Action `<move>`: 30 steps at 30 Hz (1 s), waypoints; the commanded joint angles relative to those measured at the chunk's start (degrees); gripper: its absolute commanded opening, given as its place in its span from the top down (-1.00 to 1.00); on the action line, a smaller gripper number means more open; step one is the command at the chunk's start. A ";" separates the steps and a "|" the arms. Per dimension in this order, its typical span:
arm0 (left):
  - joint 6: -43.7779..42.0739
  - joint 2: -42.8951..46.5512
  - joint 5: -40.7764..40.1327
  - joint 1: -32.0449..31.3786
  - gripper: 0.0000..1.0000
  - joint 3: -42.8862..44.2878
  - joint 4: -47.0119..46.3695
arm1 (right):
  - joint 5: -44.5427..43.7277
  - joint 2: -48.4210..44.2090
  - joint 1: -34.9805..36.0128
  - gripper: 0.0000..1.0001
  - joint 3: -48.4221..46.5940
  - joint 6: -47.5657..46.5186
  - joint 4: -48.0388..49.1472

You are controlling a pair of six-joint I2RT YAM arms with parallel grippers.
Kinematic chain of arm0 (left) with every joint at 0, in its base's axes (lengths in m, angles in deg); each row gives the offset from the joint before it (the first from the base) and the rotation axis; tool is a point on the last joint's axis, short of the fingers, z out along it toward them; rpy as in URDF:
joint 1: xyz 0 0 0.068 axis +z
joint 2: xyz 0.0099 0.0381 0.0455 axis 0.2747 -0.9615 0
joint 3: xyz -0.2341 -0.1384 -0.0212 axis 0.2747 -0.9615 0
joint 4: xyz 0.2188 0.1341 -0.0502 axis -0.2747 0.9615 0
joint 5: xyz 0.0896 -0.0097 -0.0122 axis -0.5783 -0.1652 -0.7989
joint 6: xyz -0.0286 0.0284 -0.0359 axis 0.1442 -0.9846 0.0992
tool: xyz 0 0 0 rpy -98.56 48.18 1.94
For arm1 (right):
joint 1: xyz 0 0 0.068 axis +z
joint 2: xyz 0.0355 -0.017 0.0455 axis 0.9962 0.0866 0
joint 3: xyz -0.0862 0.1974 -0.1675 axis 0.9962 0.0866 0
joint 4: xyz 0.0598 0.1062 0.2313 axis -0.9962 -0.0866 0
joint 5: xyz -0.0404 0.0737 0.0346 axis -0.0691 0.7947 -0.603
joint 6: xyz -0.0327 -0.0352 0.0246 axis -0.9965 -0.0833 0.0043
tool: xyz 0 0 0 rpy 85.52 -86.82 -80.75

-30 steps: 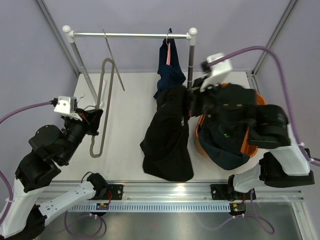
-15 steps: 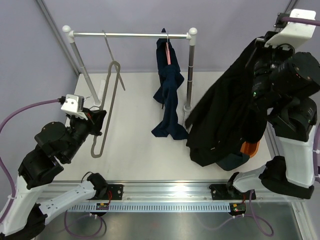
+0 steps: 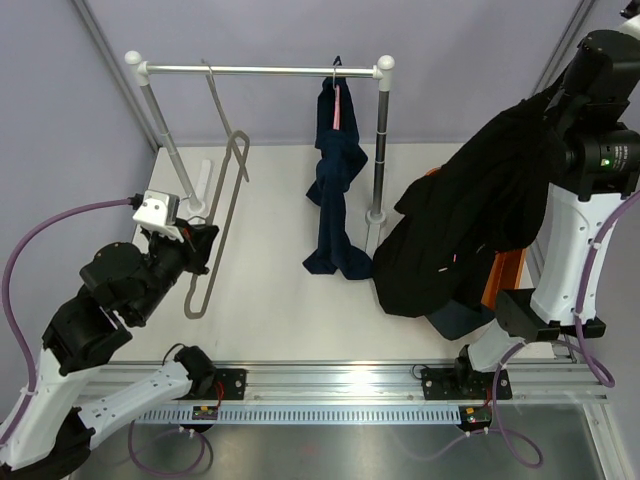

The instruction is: Remove the shorts from the hanger

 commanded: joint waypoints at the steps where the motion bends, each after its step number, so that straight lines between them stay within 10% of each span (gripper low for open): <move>1: -0.65 0.11 1.04 -0.18 1.00 -0.94 -2.79 | 11.44 -2.43 -3.06 1.00 1.64 9.94 -2.42; 13: 0.14 -0.60 2.53 -0.18 1.00 -2.44 -4.19 | 22.16 -14.45 -9.21 1.00 29.39 20.40 3.81; 20: 0.49 -0.51 3.49 -0.18 1.00 -3.32 -4.98 | 28.43 -29.23 -5.88 1.00 67.95 24.63 16.74; 30: 1.90 -1.21 4.46 -0.18 1.00 -2.97 -4.02 | 29.47 -18.11 5.64 1.00 93.32 31.22 30.18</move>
